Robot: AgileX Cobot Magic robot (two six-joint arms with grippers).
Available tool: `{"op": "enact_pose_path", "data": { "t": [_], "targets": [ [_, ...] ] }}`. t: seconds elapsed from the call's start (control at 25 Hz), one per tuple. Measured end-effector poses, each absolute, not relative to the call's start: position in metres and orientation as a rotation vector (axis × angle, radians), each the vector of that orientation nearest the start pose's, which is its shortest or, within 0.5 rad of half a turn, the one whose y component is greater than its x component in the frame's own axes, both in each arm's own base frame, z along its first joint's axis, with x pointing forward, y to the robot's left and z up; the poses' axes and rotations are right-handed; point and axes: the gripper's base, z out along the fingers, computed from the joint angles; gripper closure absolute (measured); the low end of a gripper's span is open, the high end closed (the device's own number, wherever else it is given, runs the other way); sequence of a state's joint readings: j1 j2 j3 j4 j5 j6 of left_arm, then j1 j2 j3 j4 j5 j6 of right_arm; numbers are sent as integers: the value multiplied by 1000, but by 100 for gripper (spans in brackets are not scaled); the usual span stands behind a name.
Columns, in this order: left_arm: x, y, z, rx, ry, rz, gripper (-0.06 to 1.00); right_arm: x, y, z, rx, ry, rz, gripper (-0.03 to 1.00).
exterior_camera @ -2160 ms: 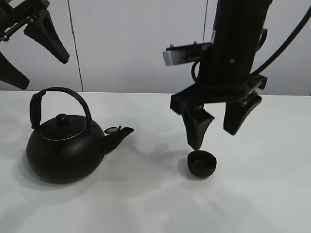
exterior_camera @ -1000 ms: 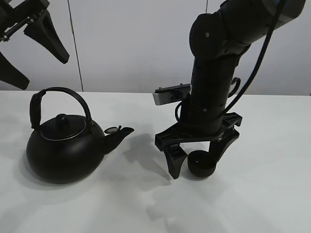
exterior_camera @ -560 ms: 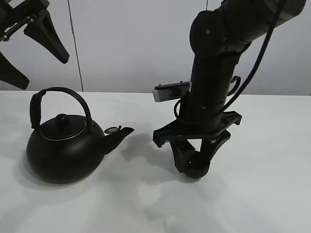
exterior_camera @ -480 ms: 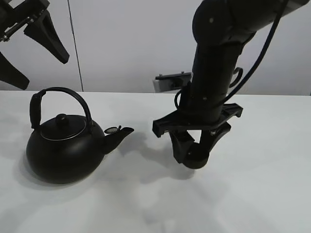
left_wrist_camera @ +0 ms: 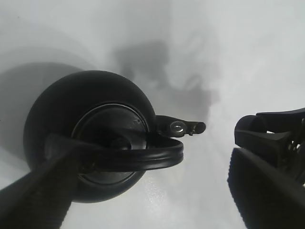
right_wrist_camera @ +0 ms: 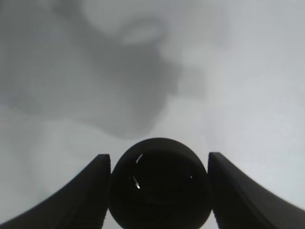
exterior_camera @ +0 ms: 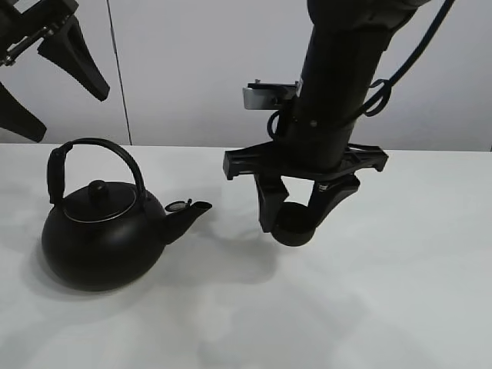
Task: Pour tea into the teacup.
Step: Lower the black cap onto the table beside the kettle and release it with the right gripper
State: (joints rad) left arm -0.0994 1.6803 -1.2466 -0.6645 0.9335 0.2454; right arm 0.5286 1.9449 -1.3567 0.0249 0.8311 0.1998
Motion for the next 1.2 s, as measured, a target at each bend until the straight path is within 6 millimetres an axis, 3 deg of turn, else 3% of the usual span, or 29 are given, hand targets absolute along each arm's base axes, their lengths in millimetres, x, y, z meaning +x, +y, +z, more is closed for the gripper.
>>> {"op": "enact_pose_path", "data": {
  "t": [0.2,0.64,1.2],
  "targets": [
    [338,-79,262,25,2712,-792,32,334,214,180,-408,2853,211,57],
    [338,-79,262,24,2710,-791,32,345,225,140,-314,2870,285,57],
    [338,-79,263,24,2710,-791,32,350,230,142,-247,2809,369,57]
  ]
}}
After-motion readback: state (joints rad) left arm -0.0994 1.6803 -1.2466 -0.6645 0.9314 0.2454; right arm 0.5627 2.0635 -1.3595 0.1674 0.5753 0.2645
